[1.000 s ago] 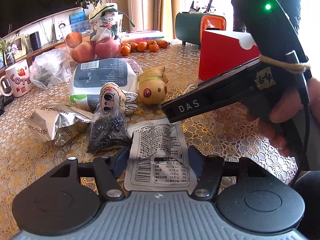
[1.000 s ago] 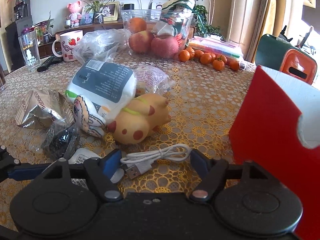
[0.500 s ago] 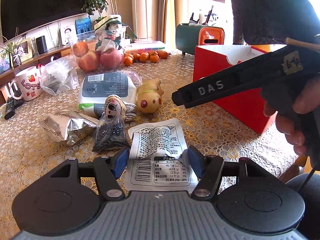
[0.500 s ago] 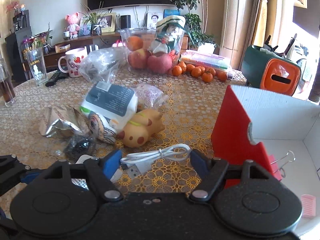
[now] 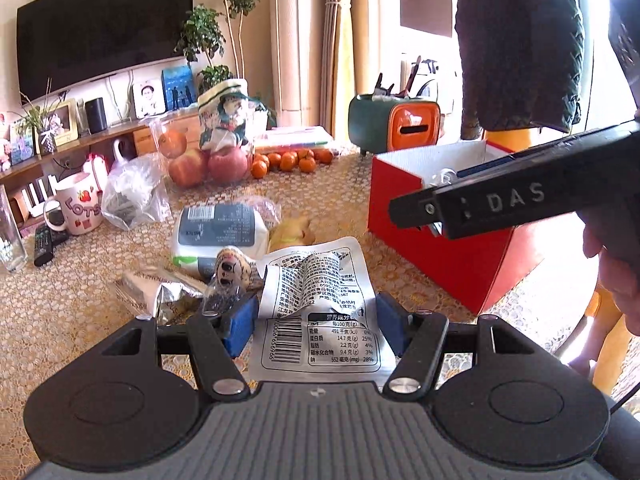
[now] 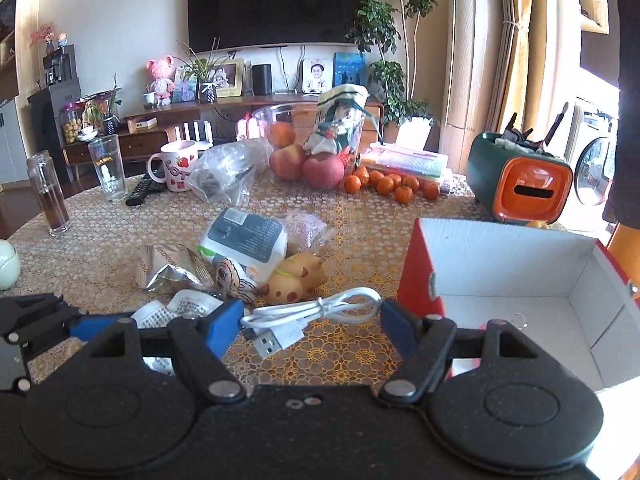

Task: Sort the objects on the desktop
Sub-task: 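Carry the packet in the left tool and the cable in the right tool into the red box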

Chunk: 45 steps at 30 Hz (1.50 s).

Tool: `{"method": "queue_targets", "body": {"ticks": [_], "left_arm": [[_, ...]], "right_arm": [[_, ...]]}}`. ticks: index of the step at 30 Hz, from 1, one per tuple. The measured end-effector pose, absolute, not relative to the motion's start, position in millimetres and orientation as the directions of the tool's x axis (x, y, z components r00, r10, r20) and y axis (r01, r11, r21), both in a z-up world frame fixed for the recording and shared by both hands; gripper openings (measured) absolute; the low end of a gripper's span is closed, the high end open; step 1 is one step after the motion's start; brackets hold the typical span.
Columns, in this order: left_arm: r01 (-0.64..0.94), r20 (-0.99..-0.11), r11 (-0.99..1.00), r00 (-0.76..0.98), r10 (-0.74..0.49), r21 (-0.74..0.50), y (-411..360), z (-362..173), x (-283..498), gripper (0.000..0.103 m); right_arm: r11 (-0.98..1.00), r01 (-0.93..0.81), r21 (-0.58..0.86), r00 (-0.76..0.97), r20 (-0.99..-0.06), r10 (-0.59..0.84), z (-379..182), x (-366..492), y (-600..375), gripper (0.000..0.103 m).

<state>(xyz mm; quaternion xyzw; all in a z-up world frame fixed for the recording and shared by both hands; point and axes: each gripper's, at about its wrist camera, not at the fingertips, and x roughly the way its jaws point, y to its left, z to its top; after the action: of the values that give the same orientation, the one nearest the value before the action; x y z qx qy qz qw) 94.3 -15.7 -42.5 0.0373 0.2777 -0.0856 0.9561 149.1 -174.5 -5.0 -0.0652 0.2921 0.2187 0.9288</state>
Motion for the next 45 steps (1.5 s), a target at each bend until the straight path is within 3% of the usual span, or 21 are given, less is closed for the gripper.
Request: {"method": "queue_targets", "body": {"ticks": [14,32,45], "left_arm": [[0.245,-0.467,0.968,0.863,-0.191,0.057,-62.4,6.7,87.6,0.063],[0.354,-0.485,0.928,0.836,-0.258,0.117,-132.4,16.3,134.9,0.063],[0.439,-0.556,0.890,0.773,-0.305,0.122,-188.0,3.6,194.2,0.064]], "right_arm": [[0.916,-0.400,0.024,0.781,-0.515,0.354,25.7,118.9,-243.4,0.075],[0.953,-0.303,0.018,0.802,-0.535,0.265,16.8,145.0,-325.8,0.075],[0.965,-0.262,0.000,0.780,-0.589,0.212,-2.2,195.8,-373.1,0.075]]}}
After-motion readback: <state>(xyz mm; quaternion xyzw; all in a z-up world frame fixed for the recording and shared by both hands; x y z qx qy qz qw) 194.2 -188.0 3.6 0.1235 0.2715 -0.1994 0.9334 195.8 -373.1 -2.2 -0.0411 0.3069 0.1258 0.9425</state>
